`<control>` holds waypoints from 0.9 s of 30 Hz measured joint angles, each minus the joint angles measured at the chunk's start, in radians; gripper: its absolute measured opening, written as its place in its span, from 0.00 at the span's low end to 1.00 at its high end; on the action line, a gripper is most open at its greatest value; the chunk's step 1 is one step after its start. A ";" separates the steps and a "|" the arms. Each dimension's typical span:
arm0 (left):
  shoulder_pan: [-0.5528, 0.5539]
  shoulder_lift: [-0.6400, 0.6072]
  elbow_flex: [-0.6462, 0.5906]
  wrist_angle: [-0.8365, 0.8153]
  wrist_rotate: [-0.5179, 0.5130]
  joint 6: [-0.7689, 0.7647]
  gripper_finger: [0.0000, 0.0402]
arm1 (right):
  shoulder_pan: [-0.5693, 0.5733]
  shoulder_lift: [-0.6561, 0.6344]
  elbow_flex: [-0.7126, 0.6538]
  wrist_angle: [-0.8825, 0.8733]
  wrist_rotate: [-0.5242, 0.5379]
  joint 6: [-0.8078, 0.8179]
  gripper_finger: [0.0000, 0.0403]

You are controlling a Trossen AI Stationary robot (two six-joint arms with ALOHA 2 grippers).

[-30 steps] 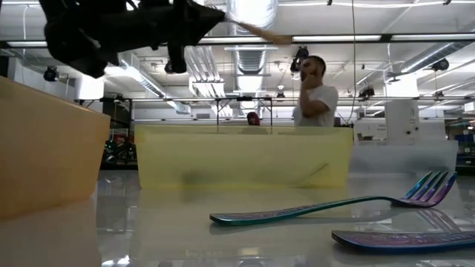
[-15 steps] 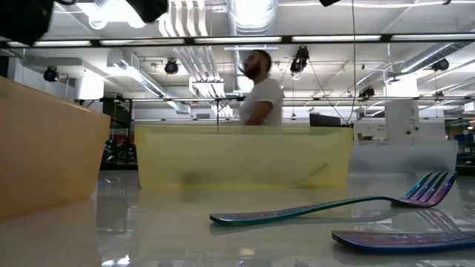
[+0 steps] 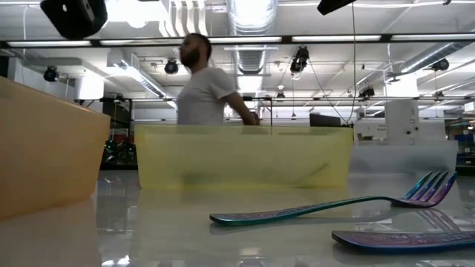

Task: Sort silverware by color (type)
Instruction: Put the orange fork into the orange bin

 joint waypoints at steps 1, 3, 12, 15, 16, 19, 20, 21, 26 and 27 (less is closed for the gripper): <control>0.006 -0.033 0.000 -0.077 -0.021 -0.014 0.00 | 0.000 0.002 0.000 0.000 0.000 0.007 0.21; 0.021 -0.104 0.004 -0.249 -0.044 -0.058 0.00 | 0.000 0.004 0.000 0.000 -0.001 0.026 0.21; 0.025 -0.324 0.248 -1.159 0.099 -0.280 0.00 | 0.000 0.004 -0.001 -0.001 -0.024 0.049 0.20; 0.025 -0.298 0.412 -1.485 0.170 -0.290 0.00 | -0.001 0.004 -0.001 -0.002 -0.024 0.049 0.20; 0.025 -0.279 0.469 -1.578 0.187 -0.290 0.00 | -0.001 0.004 -0.001 -0.002 -0.024 0.049 0.20; 0.025 -0.208 0.626 -1.781 0.230 -0.290 0.00 | -0.001 0.004 -0.003 -0.002 -0.024 0.049 0.20; 0.025 -0.179 0.671 -1.827 0.247 -0.290 0.00 | -0.001 0.004 -0.005 -0.002 -0.024 0.049 0.20; 0.025 -0.149 0.713 -1.866 0.263 -0.290 0.00 | -0.001 0.004 -0.006 -0.002 -0.024 0.049 0.20; 0.013 0.025 0.871 -1.982 0.360 -0.274 0.00 | 0.000 0.004 -0.029 -0.001 -0.024 0.049 0.20; 0.007 0.065 0.895 -2.003 0.377 -0.259 0.00 | 0.000 0.004 -0.036 -0.002 -0.024 0.049 0.20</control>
